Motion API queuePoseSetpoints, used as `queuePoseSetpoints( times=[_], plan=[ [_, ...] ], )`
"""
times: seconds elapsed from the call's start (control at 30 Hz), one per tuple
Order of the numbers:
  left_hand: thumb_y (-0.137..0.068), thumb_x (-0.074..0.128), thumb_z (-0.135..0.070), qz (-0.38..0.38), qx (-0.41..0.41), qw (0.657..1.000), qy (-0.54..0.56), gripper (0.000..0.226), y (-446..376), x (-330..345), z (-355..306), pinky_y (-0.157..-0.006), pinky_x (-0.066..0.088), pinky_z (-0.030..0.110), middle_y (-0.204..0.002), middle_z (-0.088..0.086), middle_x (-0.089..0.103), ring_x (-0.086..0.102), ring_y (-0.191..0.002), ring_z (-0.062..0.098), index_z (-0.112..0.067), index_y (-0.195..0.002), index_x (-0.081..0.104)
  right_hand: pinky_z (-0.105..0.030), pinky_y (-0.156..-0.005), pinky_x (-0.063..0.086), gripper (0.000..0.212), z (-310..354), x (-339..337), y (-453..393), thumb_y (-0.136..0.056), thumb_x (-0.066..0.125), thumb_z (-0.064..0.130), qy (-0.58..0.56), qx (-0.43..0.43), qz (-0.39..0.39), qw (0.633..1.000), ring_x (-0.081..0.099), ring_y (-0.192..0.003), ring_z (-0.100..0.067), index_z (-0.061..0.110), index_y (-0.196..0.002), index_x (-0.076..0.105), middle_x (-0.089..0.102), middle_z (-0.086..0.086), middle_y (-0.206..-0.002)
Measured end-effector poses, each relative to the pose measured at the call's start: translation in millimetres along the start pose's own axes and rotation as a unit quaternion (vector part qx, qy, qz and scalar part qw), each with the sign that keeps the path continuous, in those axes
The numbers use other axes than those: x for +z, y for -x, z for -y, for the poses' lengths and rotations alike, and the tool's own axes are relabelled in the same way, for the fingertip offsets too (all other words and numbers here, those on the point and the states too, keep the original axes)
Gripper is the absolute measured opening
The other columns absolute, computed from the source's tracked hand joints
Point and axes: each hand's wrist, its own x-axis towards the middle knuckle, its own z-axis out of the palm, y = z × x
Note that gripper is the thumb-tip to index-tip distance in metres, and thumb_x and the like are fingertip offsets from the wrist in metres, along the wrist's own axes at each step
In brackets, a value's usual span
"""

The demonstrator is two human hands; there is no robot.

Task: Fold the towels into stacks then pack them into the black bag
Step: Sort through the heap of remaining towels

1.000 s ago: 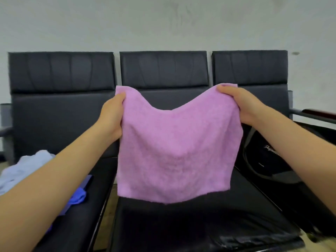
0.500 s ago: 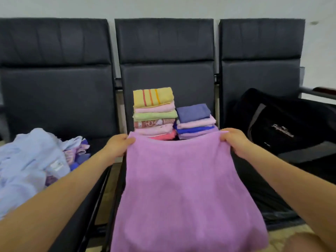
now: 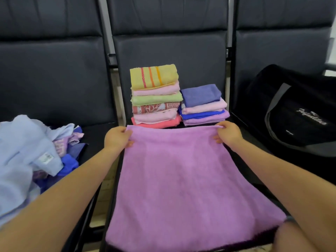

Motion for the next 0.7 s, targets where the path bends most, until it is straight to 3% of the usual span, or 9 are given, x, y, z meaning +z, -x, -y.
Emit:
queuePoseSetpoints(
  times=[0.03,0.13,0.23,0.3,0.4,0.5,0.6,0.7],
  plan=[
    [-0.093,0.053,-0.014,0.0,0.0,1.0,-0.005,0.016,-2.9,3.2,2.2,-0.08,0.058,0.037,-0.098,0.013,0.07,0.07,-0.069,0.023,-0.01,-0.1,0.067,-0.04,-0.062,0.058,0.021,-4.4,2.4,-4.2,-0.092,0.045,0.002,-0.014,0.007,0.01,1.0,0.066,-0.072,-0.029,0.011,-0.101,0.062,0.061,-0.015,-0.099],
    [-0.091,0.05,-0.008,0.009,0.01,0.999,-0.03,0.045,-11.9,9.4,11.0,-0.087,0.055,0.037,-0.118,0.01,0.065,0.069,-0.086,0.026,-0.014,-0.136,0.05,-0.047,-0.081,0.057,0.046,-11.5,3.6,-10.2,-0.091,0.054,0.006,-0.04,0.021,0.026,0.999,0.062,-0.089,-0.028,0.01,-0.137,0.045,0.055,-0.018,-0.116],
    [-0.093,0.052,-0.012,0.006,0.069,0.992,-0.108,0.062,-13.6,14.6,15.0,-0.106,0.04,0.041,-0.149,0.012,0.039,0.047,-0.128,0.033,-0.015,-0.15,0.027,-0.043,-0.092,0.052,0.058,-9.2,2.3,-7.0,-0.091,0.054,0.012,0.024,-0.024,0.009,0.999,0.059,-0.107,-0.029,0.014,-0.146,0.035,0.049,-0.013,-0.131],
    [-0.094,0.052,-0.015,-0.007,0.117,0.98,-0.161,0.063,-6.3,15.8,14.1,-0.107,0.033,0.043,-0.152,0.015,0.03,0.032,-0.137,0.034,-0.014,-0.151,0.025,-0.034,-0.095,0.043,0.059,-7.3,1.6,0.7,-0.092,0.052,0.014,0.087,-0.056,-0.007,0.995,0.052,-0.119,-0.031,0.013,-0.147,0.032,0.043,-0.015,-0.14],
    [-0.093,0.051,-0.015,-0.023,0.174,0.961,-0.215,0.056,9.6,15.5,12.2,-0.105,0.032,0.042,-0.146,0.014,0.036,0.024,-0.137,0.033,-0.011,-0.146,0.034,-0.033,-0.091,0.038,0.053,-3.2,2.8,20.6,-0.093,0.051,0.014,0.134,-0.089,-0.011,0.987,0.05,-0.119,-0.032,0.012,-0.144,0.035,0.041,-0.018,-0.139],
    [-0.091,0.053,-0.015,0.011,0.236,0.941,-0.242,0.046,32.0,22.1,14.6,-0.106,0.025,0.034,-0.137,0.012,0.048,0.034,-0.131,0.031,-0.011,-0.137,0.047,-0.032,-0.093,0.039,0.049,5.2,9.3,43.0,-0.094,0.051,0.015,0.143,-0.105,0.024,0.984,0.051,-0.118,-0.031,0.011,-0.142,0.04,0.046,-0.017,-0.135],
    [-0.092,0.053,-0.016,0.109,0.283,0.923,-0.237,0.034,71.0,26.9,13.0,-0.103,0.026,0.028,-0.128,0.007,0.055,0.039,-0.126,0.026,-0.018,-0.125,0.058,-0.025,-0.078,0.04,0.041,19.1,14.7,65.3,-0.095,0.049,0.017,0.126,-0.11,0.093,0.981,0.056,-0.096,-0.021,0.014,-0.136,0.048,0.056,-0.01,-0.122],
    [-0.092,0.053,-0.017,0.197,0.355,0.886,-0.226,0.022,115.8,23.7,4.9,-0.092,0.038,0.026,-0.104,-0.004,0.057,0.048,-0.103,0.014,-0.023,-0.108,0.066,-0.019,-0.07,0.044,0.028,30.2,13.4,90.0,-0.095,0.049,0.014,0.143,-0.158,0.16,0.964,0.054,-0.084,-0.011,0.014,-0.12,0.061,0.061,0.001,-0.108]
  ],
)
